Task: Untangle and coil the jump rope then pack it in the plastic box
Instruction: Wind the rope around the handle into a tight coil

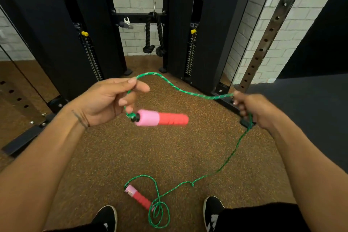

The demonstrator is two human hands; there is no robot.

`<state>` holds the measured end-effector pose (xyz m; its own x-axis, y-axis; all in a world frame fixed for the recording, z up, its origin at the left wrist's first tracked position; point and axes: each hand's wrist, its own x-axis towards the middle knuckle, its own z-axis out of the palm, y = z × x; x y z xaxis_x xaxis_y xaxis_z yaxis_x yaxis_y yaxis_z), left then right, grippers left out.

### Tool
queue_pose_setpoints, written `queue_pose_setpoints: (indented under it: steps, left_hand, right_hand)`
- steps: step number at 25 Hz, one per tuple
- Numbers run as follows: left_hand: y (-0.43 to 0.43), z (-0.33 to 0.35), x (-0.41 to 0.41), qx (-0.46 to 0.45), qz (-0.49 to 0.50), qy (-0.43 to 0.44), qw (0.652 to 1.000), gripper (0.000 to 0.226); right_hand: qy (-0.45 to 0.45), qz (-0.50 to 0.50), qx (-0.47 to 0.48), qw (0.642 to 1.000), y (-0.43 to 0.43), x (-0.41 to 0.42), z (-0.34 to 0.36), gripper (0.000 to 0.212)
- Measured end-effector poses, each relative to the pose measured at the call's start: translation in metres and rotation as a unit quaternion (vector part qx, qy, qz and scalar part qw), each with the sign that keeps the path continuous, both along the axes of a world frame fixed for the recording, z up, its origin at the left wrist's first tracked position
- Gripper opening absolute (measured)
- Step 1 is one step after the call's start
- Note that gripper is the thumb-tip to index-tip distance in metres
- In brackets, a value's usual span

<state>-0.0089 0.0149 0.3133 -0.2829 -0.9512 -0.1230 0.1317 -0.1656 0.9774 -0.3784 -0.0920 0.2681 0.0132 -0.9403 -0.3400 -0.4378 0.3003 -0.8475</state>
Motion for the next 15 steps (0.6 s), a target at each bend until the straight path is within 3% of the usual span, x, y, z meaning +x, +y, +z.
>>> queue_pose_setpoints:
  steps: [2, 3, 4, 6, 8, 10, 12, 15]
  left_hand:
    - [0.0, 0.002, -0.017, 0.008, -0.024, -0.034, 0.999, 0.034]
    - [0.001, 0.0, -0.029, 0.015, -0.058, -0.056, 0.997, 0.036]
    - [0.001, -0.004, -0.043, 0.021, -0.091, -0.072, 0.993, 0.036]
    - [0.0, -0.014, -0.066, 0.032, -0.103, -0.084, 0.991, 0.035]
    - [-0.004, -0.018, -0.076, 0.041, -0.028, -0.048, 0.998, 0.033]
    - [-0.009, -0.016, -0.074, 0.054, 0.045, 0.042, 0.997, 0.034]
    - [-0.01, -0.014, -0.07, 0.06, 0.056, 0.151, 0.985, 0.038]
    - [-0.008, -0.013, -0.076, 0.017, 0.038, 0.177, 0.983, 0.037]
  right_hand:
    - [0.207, 0.208, 0.025, 0.956, 0.013, 0.022, -0.007, 0.051]
    - [0.209, 0.288, 0.013, 0.934, 0.023, 0.04, -0.007, 0.061]
    - [0.128, 0.334, -0.001, 0.934, 0.033, 0.062, -0.003, 0.064]
    - [-0.093, 0.403, -0.035, 0.91, 0.049, 0.097, 0.0, 0.05]
    - [-0.21, 0.387, -0.065, 0.895, 0.053, 0.114, -0.004, 0.022]
    - [-0.274, 0.285, -0.034, 0.918, 0.05, 0.115, -0.008, 0.026]
    - [-0.24, 0.22, -0.039, 0.945, 0.044, 0.111, -0.014, 0.032]
    - [-0.109, 0.258, -0.093, 0.956, 0.045, 0.112, -0.02, 0.032]
